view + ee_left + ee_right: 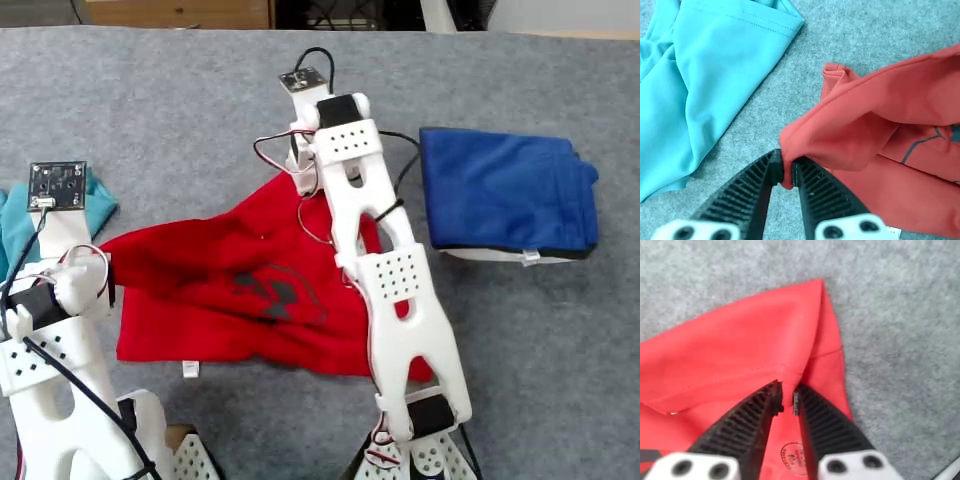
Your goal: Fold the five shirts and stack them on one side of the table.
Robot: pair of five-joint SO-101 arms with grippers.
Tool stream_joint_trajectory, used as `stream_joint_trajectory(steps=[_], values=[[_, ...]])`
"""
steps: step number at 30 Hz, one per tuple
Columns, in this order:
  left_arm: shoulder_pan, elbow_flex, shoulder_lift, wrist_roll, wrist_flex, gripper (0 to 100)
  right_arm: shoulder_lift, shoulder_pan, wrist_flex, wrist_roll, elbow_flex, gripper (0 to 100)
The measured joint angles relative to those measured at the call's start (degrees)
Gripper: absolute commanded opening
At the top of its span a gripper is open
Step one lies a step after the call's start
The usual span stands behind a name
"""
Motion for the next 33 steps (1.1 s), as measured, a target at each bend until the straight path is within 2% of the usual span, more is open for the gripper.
stream_joint_trajectory(steps=[8,20,22,27,30,33], values=[[0.0,0.0,0.0,0.0,0.0,3,0.0,0.0,-1.4,0.0,0.0,1.1],[0.0,2.0,0.0,0.0,0.0,3,0.0,0.0,-1.3,0.0,-0.4,1.6],[0.0,2.0,0.0,0.0,0.0,3,0.0,0.0,-1.3,0.0,-0.4,4.1],[0.0,2.0,0.0,0.0,0.0,3,0.0,0.0,-1.3,0.0,-0.4,23.7],[0.0,2.0,0.0,0.0,0.0,3,0.0,0.0,-1.6,0.0,-0.4,23.7],[0.0,2.0,0.0,0.0,0.0,3,0.2,0.0,-3.3,0.0,-0.4,17.3]])
